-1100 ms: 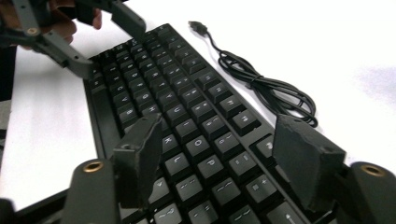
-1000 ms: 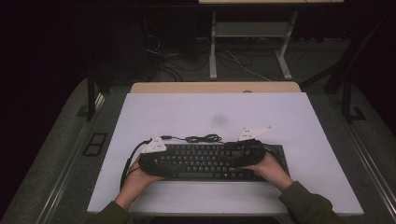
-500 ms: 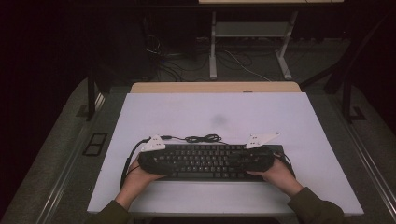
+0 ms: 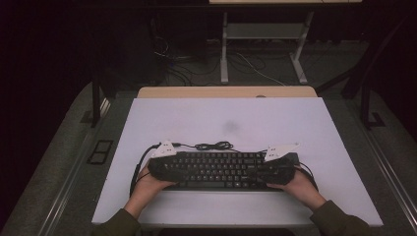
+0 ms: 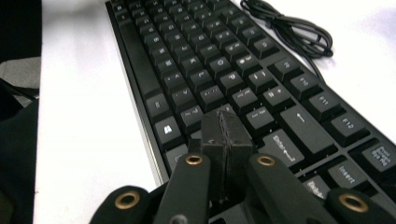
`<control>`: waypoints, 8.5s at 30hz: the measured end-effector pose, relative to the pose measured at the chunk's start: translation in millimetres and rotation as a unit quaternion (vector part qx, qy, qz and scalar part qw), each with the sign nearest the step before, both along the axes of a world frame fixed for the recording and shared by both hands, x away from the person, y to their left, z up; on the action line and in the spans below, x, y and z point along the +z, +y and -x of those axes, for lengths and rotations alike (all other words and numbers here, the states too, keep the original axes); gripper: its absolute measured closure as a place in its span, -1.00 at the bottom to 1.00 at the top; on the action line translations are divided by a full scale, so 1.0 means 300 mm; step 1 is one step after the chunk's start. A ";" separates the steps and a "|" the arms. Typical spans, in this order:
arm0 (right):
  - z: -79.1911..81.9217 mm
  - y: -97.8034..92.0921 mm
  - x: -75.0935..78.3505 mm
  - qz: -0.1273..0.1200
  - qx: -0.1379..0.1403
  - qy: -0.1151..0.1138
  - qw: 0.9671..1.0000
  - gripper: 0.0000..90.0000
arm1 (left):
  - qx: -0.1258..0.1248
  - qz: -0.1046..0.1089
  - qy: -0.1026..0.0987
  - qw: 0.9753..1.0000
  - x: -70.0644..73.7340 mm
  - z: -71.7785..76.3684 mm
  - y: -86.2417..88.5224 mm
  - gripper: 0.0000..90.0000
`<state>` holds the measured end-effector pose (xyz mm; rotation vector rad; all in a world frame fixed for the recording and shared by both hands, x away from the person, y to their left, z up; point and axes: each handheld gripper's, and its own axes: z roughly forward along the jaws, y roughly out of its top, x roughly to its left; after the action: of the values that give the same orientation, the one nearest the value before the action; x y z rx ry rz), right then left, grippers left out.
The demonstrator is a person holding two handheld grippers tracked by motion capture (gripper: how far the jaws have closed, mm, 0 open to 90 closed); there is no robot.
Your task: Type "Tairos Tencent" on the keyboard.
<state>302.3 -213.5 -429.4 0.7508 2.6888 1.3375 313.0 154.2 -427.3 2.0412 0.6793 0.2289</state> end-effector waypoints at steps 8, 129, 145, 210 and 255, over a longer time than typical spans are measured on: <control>-0.001 0.008 -0.027 0.020 0.006 0.010 1.000 0.97 | -0.001 0.004 -0.002 1.000 0.010 -0.009 -0.017 -0.43; -0.092 0.071 0.038 -0.063 -0.047 -0.005 0.997 -0.38 | 0.004 0.014 0.009 1.000 0.017 0.020 0.028 -0.35; -0.108 0.109 0.024 -0.063 -0.042 -0.010 0.997 -0.40 | 0.016 0.001 0.008 1.000 0.000 0.005 0.032 0.40; -0.107 0.123 0.027 -0.062 -0.041 -0.006 0.997 -0.39 | 0.007 -0.014 0.029 0.999 -0.018 -0.015 0.010 0.20; -0.066 0.304 -0.001 -0.022 0.052 0.015 0.998 0.98 | 0.013 -0.013 0.015 1.000 -0.015 -0.009 0.005 -0.43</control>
<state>322.1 -122.2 -429.8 0.6477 2.7666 1.4247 315.6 155.7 -432.0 2.0652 0.7260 0.2234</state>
